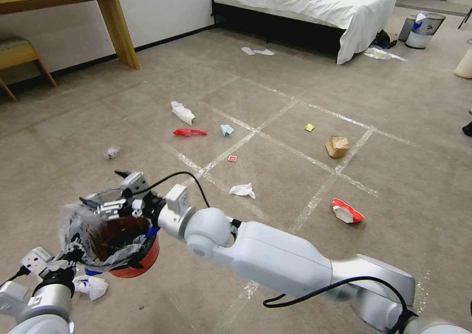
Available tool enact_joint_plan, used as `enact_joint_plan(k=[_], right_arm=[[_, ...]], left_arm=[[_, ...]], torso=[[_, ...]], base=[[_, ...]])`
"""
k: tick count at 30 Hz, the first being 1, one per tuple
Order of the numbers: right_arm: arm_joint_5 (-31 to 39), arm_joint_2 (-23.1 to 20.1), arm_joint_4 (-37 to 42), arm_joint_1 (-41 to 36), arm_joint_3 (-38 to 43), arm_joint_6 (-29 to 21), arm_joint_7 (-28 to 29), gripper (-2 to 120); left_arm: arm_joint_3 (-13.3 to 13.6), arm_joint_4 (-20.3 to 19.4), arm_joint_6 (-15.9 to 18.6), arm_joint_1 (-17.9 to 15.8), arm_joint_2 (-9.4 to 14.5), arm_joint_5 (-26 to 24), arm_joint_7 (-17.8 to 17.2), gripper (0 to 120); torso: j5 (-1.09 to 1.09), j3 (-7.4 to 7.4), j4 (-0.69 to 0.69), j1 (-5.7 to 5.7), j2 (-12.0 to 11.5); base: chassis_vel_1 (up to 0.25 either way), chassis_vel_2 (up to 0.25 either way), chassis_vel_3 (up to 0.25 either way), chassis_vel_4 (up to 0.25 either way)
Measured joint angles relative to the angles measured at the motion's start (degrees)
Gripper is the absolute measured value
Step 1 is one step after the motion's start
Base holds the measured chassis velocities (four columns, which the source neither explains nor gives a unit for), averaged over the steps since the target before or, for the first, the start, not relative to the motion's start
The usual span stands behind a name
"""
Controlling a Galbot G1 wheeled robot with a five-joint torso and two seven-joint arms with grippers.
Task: Pick up the trash bin and place the garbage on the floor into it.
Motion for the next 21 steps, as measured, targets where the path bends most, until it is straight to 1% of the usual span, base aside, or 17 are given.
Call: enact_joint_plan(k=[1,3,4,5,6,7,9,10,12,13,14,15,16,17,18,20,21], right_arm=[[0.0,0.0,0.0,0.0,0.0,0.0,0.0,100],[-1.3,-2.1,2.1,-3.4,6.4,4.7,-0.3,100],[-1.3,-2.1,2.1,-3.4,6.4,4.7,-0.3,100],[-2.8,-2.8,2.5,-4.7,8.9,6.2,-0.7,100],[-6.6,-4.2,3.8,-7.9,15.5,8.5,-1.3,100],[-6.6,-4.2,3.8,-7.9,15.5,8.5,-1.3,100],[-11.7,-6.1,6.1,-12.7,23.6,9.8,-1.7,100],[-11.7,-6.1,6.1,-12.7,23.6,9.8,-1.7,100],[-15.5,-8.2,9.5,-18.6,32.6,10.5,-1.6,100],[-15.5,-8.2,9.5,-18.6,32.6,10.5,-1.6,100],[-17.0,-9.5,10.9,-22.4,35.7,11.2,-1.2,100],[-18.5,-10.6,12.9,-27.1,40.1,12.3,-0.9,100],[-18.5,-10.6,12.9,-27.1,40.1,12.3,-0.9,100],[-19.6,-11.2,15.7,-33.0,45.6,13.7,-0.9,100],[-19.6,-11.2,15.7,-33.0,45.6,13.7,-0.9,100],[-20.4,-11.3,17.9,-37.9,49.6,15.2,-1.1,100],[-20.4,-11.3,17.9,-37.9,49.6,15.2,-1.1,100]], left_arm=[[0.0,0.0,0.0,0.0,0.0,0.0,0.0,3],[-0.3,0.0,0.0,0.0,0.1,-0.2,0.0,3],[-0.3,0.0,0.0,0.0,0.1,-0.2,0.0,3],[-0.4,0.0,0.0,0.0,0.2,-0.2,0.0,3],[-0.5,0.0,0.0,-0.1,0.2,-0.2,0.1,3],[-0.5,0.0,0.0,-0.1,0.2,-0.2,0.1,3],[-0.4,-0.1,0.0,-0.2,0.2,0.0,0.1,3],[-0.4,-0.1,0.0,-0.2,0.2,0.0,0.1,3],[-0.2,-0.4,0.0,-0.3,0.1,0.2,0.2,3],[-0.2,-0.4,0.0,-0.3,0.1,0.2,0.2,3],[-0.1,-0.4,0.0,-0.3,0.1,0.3,0.2,3],[0.0,-0.4,0.0,-0.3,0.1,0.4,0.2,3],[0.0,-0.4,0.0,-0.3,0.1,0.4,0.2,3],[0.0,-0.4,0.0,-0.3,0.1,0.6,0.3,3],[0.0,-0.4,0.0,-0.3,0.1,0.6,0.3,3],[0.0,-0.4,-0.1,-0.3,0.1,0.6,0.3,3],[0.0,-0.4,-0.1,-0.3,0.1,0.6,0.3,3]], torso=[[0.00,0.00,0.00,0.00,0.0],[0.01,0.00,0.00,0.00,0.0],[0.01,0.00,0.00,0.00,0.0],[0.01,0.00,0.00,0.00,0.0],[0.01,0.00,-0.01,0.00,0.0],[0.01,0.00,-0.01,0.00,0.0],[0.03,0.00,0.00,0.00,0.0],[0.03,0.00,0.00,0.00,0.0],[0.02,-0.01,0.00,0.00,0.0],[0.02,-0.01,0.00,0.00,0.0],[0.03,0.00,-0.03,0.00,0.0],[0.04,0.01,-0.02,0.00,0.0],[0.04,0.01,-0.02,0.00,0.0],[0.01,-0.01,-0.03,-0.01,0.0],[0.01,-0.01,-0.03,-0.01,0.0],[0.04,0.00,-0.02,-0.01,0.0],[0.04,0.00,-0.02,-0.01,0.0]], base=[[0.000,0.000,0.000,0.000],[0.000,0.000,0.000,0.000],[0.000,0.000,0.000,0.000],[0.000,0.000,0.000,0.000],[0.000,0.000,0.000,0.000],[0.000,0.000,0.000,0.000],[0.000,0.000,0.000,0.000],[0.000,0.000,0.000,0.000],[0.000,0.000,0.000,0.000],[0.000,0.000,0.000,0.000],[0.000,0.000,0.000,0.000],[0.000,0.000,0.000,0.000],[0.000,0.000,0.000,0.000],[0.000,0.000,0.000,0.000],[0.000,0.000,0.000,0.000],[0.000,0.000,0.000,0.000],[0.000,0.000,0.000,0.000]])
